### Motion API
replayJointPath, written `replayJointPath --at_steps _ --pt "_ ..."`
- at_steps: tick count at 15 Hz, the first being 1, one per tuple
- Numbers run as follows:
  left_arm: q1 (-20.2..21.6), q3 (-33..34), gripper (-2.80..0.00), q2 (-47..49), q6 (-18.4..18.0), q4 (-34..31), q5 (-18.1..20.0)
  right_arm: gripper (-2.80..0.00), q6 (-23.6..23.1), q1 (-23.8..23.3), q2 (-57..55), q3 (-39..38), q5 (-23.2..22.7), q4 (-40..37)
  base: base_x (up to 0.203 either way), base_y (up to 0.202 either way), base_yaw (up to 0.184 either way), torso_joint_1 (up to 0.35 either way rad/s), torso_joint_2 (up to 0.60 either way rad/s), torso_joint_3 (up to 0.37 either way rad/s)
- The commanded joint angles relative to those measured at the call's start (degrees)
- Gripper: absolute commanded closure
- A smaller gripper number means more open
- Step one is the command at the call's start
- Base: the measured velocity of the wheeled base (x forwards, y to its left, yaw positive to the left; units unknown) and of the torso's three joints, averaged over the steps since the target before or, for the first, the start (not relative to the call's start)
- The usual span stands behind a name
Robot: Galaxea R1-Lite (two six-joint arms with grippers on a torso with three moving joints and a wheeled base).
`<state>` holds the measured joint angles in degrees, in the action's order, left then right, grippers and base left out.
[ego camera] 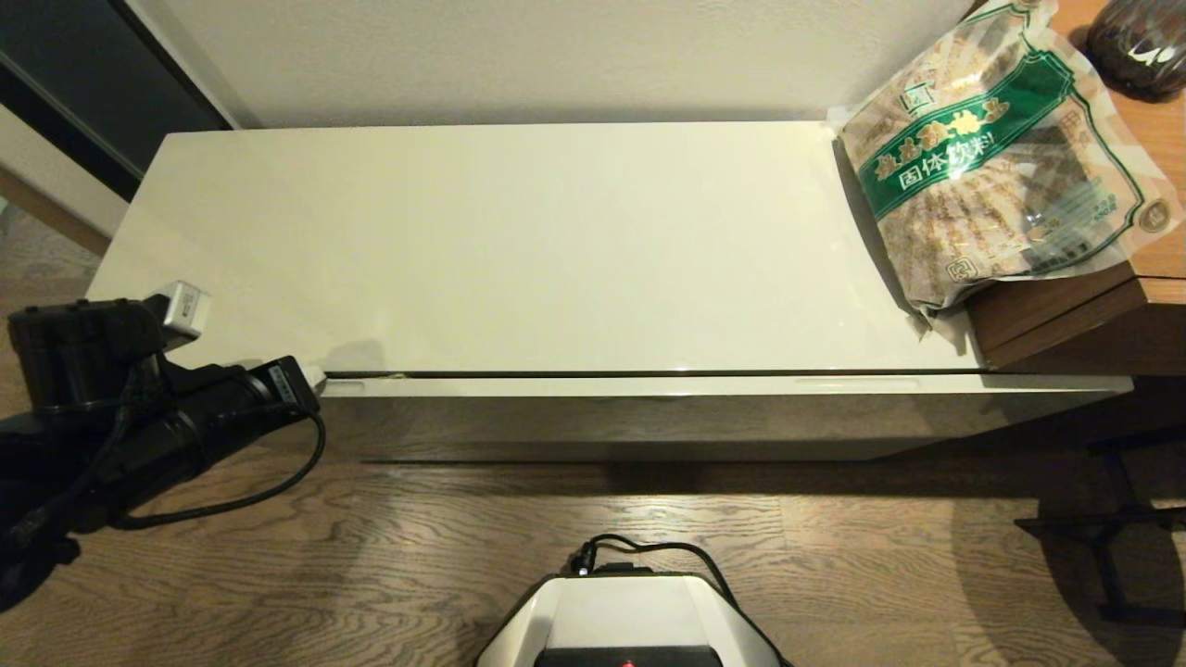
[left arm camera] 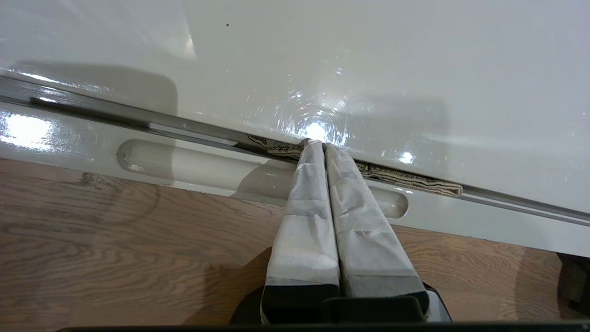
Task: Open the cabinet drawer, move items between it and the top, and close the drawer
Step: Open the drawer
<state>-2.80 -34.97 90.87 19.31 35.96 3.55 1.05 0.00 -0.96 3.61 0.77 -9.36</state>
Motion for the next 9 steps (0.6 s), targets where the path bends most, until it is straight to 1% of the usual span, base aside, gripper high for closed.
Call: replayJointPath --at_steps 1,5,8,9 --pt "-0.62 1.13 0.0 1.98 0.1 -1.21 0.23 0.0 0.01 -0.01 -0.09 0.0 0.02 -0.04 0.0 0.0 0.0 0.0 0.0 0.0" --pt "-0.62 2.22 0.0 2.4 -0.06 -2.62 0.32 0.0 0.01 0.0 -0.09 0.04 0.02 -0.04 0.0 0.0 0.0 0.0 0.0 0.0" --pt "-0.55 3.42 0.0 1.71 -0.11 -8.19 0.63 0.0 0.01 -0.08 -0.09 0.0 0.02 -0.04 0.0 0.0 0.0 0.0 0.0 0.0" --pt "-0.54 3.77 0.0 1.15 -0.15 -9.86 1.37 0.0 0.01 0.0 -0.09 0.0 0.02 -0.04 0.0 0.0 0.0 0.0 0.0 0.0"
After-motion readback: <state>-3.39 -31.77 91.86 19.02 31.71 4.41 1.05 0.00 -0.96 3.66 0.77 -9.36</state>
